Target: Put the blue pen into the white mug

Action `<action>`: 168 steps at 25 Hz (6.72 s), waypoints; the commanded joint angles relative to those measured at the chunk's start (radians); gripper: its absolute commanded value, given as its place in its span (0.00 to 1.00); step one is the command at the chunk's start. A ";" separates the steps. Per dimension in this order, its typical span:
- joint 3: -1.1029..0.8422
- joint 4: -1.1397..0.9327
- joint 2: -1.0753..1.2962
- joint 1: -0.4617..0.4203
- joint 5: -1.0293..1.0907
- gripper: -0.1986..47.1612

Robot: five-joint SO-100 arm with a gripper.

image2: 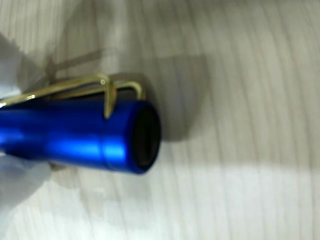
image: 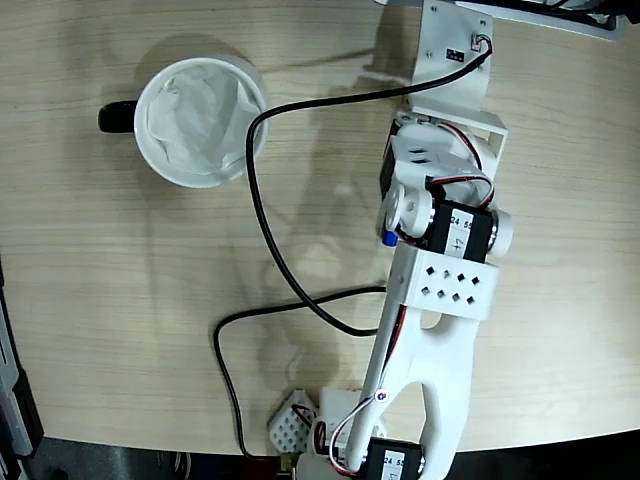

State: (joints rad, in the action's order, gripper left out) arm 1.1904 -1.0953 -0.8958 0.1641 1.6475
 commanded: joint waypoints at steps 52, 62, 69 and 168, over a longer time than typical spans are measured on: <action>0.951 1.200 -1.023 -0.451 -0.383 0.01; 1.095 1.585 -0.928 -0.505 -0.285 0.01; 1.218 1.776 -0.825 -0.512 -0.209 0.01; 1.868 0.146 -2.474 -0.127 -1.566 0.00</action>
State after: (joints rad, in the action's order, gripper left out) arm 3.0756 -0.9388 -3.3027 0.0261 0.0782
